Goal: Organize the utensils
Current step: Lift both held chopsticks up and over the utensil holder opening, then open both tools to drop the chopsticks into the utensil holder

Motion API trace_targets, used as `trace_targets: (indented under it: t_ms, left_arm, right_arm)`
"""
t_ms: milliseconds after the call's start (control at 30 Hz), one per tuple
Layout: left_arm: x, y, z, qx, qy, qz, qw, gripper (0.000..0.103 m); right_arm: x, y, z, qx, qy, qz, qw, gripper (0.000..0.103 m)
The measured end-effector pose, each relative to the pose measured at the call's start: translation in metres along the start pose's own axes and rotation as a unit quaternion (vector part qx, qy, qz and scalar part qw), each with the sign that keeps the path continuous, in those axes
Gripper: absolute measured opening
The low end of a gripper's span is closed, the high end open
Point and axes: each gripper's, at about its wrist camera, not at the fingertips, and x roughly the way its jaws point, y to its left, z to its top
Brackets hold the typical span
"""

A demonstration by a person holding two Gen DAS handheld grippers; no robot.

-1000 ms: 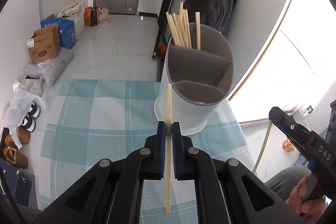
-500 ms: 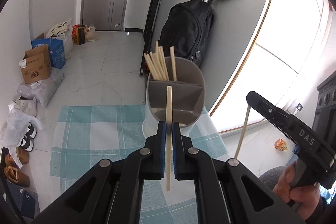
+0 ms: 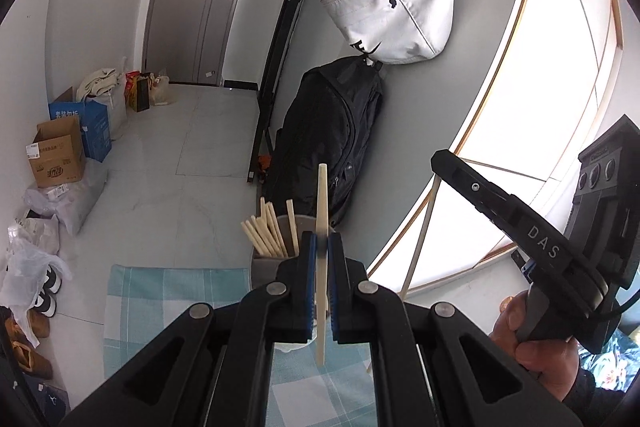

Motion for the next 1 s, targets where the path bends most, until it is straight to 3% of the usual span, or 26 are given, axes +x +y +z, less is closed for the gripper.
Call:
trace_targets:
  t_ms: [267, 467, 1000]
  left_arm:
    - [0.01, 0.008, 0.042, -0.004, -0.026, -0.003, 0.9997, 0.002]
    - [0.033, 0.022, 0.054, -0.012, -0.03, -0.004, 0.9995, 0.002]
    - [0.074, 0.045, 0.03, -0.027, -0.04, -0.015, 0.9987, 0.002]
  right_arm:
    - [0.039, 0.005, 0.05, -0.034, -0.026, 0.006, 0.999, 0.006]
    - [0.069, 0.009, 0.064, -0.067, -0.039, 0.01, 0.997, 0.006]
    - [0.119, -0.015, 0.012, -0.109, -0.029, 0.015, 0.994, 0.006]
